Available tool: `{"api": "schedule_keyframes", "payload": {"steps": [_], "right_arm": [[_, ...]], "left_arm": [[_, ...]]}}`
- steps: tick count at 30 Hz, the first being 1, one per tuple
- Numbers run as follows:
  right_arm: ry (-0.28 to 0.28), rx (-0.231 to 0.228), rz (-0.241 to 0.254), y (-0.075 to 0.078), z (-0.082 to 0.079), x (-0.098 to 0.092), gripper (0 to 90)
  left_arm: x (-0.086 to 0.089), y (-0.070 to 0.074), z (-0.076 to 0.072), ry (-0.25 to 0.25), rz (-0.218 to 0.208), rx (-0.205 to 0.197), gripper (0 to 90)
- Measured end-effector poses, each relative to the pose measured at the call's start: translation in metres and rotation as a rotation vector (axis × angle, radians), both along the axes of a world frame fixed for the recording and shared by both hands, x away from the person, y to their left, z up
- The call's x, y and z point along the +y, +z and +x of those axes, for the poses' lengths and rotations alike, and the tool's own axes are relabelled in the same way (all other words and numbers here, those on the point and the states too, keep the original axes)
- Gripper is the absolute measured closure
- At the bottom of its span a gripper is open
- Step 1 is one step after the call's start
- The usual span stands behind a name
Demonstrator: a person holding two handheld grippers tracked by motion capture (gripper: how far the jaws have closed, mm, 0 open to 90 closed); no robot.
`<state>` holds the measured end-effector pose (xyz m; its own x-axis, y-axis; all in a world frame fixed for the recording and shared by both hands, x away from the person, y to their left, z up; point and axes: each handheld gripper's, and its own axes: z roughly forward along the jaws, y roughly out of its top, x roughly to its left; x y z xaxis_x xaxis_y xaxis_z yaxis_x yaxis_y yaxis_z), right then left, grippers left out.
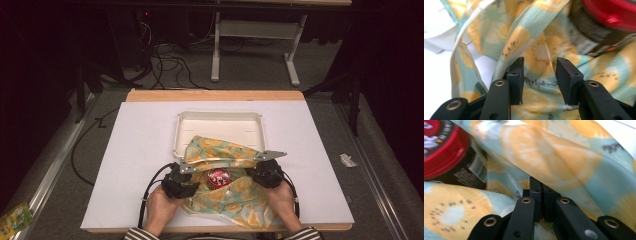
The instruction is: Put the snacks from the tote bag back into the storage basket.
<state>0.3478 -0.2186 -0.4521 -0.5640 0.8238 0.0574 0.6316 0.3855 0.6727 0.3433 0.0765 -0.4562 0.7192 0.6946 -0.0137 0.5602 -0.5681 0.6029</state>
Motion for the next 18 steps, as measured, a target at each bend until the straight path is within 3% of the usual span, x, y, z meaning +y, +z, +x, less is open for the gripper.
{"api": "schedule_keyframes", "payload": {"steps": [1,7,18], "right_arm": [[-0.002,-0.005,-0.007,-0.001,0.001,-0.001,89.7],[-0.063,0.022,-0.01,-0.006,0.004,-0.014,89.7],[-0.124,0.044,-0.015,-0.015,0.005,-0.037,90.0]], "left_arm": [[0.0,-0.002,0.001,0.011,0.02,-0.01,59.3],[0.005,-0.006,0.005,0.053,0.047,-0.025,60.9],[0.018,-0.006,0.006,0.105,0.037,-0.069,63.1]]}}
